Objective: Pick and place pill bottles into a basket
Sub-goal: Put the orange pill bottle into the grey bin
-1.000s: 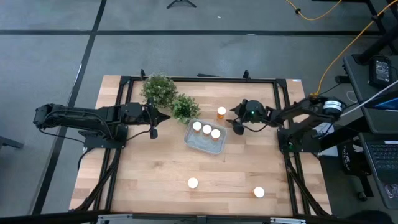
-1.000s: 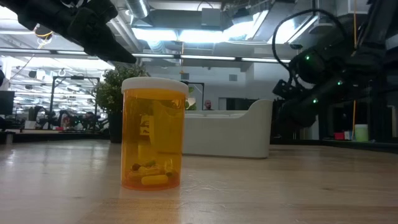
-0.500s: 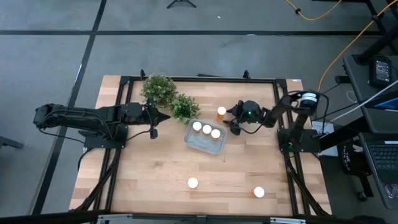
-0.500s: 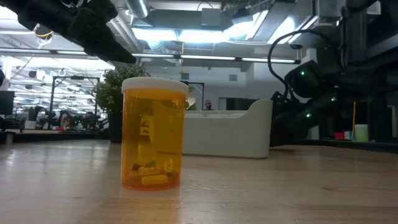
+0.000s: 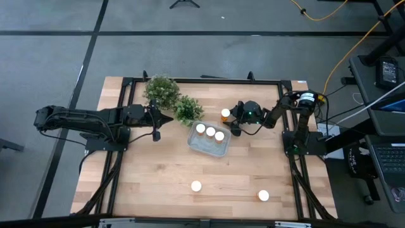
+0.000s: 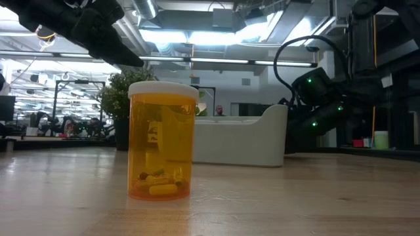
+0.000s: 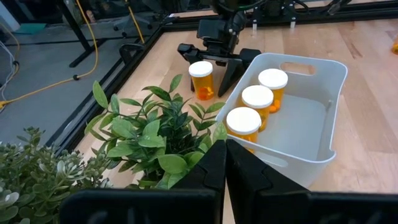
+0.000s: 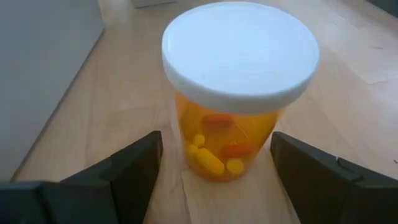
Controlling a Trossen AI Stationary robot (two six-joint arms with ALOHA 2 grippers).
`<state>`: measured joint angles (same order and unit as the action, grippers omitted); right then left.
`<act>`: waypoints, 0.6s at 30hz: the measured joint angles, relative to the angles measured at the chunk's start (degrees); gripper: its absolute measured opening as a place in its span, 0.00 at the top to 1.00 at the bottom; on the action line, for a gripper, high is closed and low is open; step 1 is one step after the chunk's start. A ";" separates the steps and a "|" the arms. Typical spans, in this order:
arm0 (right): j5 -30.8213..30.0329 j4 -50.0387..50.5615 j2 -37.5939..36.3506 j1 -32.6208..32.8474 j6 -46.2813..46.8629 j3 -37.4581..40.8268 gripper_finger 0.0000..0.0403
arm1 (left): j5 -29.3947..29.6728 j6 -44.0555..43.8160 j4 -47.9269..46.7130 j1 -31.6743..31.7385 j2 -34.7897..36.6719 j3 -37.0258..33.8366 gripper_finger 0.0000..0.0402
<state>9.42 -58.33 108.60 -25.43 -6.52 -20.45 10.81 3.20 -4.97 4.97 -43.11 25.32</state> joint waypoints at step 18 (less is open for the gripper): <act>2.86 0.46 0.01 -1.09 -0.43 0.13 0.41 | 0.00 -1.04 0.00 0.00 0.00 0.00 0.99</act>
<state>12.27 -57.88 108.60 -26.52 -6.95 -20.32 10.81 2.16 -4.97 4.97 -43.11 25.32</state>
